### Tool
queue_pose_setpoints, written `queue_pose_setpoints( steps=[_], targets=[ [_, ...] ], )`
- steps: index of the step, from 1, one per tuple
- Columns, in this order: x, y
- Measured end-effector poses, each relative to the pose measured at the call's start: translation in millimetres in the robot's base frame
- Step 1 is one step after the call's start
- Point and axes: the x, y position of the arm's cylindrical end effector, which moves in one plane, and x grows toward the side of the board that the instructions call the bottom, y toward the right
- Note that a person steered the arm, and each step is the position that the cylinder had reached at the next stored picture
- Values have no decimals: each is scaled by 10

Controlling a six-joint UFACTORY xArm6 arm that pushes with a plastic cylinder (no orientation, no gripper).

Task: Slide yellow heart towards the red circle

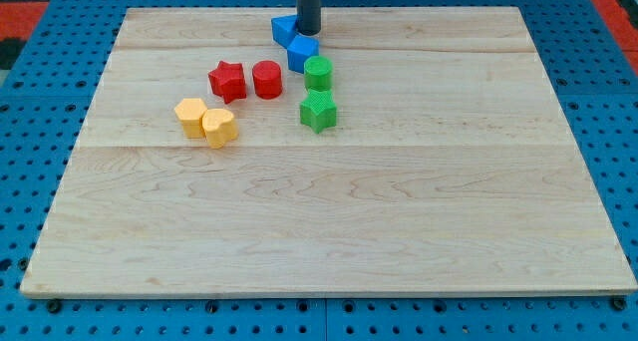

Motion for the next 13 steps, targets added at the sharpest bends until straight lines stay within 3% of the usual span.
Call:
queue_pose_setpoints(
  steps=[3, 4, 5, 6, 7, 9, 13],
  targets=[
    [-83, -1438],
    [283, -2078],
    [929, -2739],
    [1546, -2507],
    [1832, -2344],
    [1994, -1440],
    [2085, -729]
  ],
)
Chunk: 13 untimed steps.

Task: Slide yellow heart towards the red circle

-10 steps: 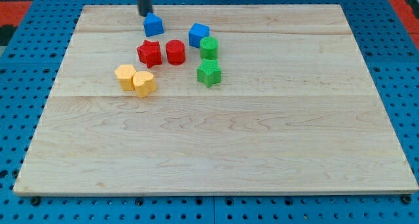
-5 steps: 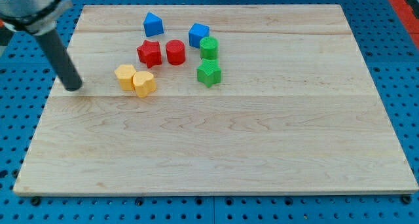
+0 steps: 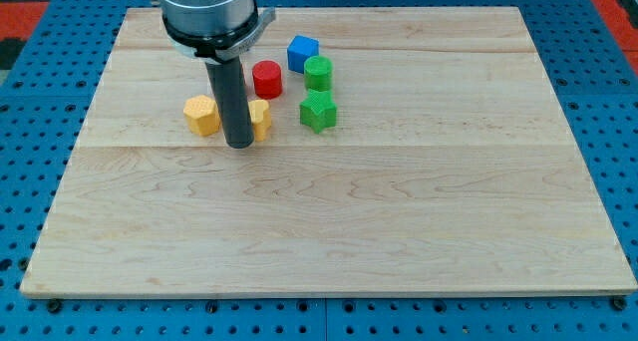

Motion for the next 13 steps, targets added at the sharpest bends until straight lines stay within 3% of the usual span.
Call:
queue_pose_setpoints(
  steps=[13],
  targets=[
    [-111, 69]
  ],
)
